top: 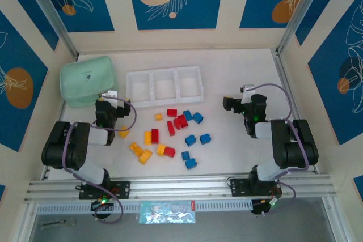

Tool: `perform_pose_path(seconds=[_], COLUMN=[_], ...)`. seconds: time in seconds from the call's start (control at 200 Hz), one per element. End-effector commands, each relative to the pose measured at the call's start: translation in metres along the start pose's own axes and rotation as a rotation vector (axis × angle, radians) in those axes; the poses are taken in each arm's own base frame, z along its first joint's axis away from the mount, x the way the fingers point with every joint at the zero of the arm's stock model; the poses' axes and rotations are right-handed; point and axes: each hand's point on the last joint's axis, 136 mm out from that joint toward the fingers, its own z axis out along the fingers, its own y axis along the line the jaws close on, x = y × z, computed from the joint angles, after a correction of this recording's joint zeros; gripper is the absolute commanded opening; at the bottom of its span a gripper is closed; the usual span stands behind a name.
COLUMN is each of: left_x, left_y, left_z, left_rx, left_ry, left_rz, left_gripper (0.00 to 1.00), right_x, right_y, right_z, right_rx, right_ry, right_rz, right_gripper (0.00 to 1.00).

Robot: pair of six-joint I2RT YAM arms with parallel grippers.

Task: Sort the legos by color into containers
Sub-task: Pick up the lego from the middle-left of the table.

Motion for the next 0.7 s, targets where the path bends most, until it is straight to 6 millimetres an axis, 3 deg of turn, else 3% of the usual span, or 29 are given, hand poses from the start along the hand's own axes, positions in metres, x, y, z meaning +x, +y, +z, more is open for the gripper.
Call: perform_pose_path(seconds=[0.0, 0.225, 0.375, 0.695], left_x=[-0.007, -0.008, -0.008, -0.007], left_y=[-0.004, -0.005, -0.016, -0.015], left_z=[0.003, 0.002, 0.002, 0.003], left_rx=[0.015, 0.023, 0.087, 0.079], left_ry=[-0.019, -0.020, -0.022, -0.017], left_rz=[0.006, 0.010, 0.032, 0.028], left_gripper=[0.99, 0.99, 0.99, 0.99], right_x=[-0.011, -0.011, -0.011, -0.011], right_y=[-0.002, -0.002, -0.002, -0.002], right_z=[0.000, 0.000, 0.000, -0.001], right_rx=[0.008, 0.007, 0.007, 0.007], right_ry=[-0.035, -0.036, -0.035, -0.036], right_rz=[-0.022, -0.021, -0.021, -0.022], right_gripper=[0.99, 0.99, 0.99, 0.99])
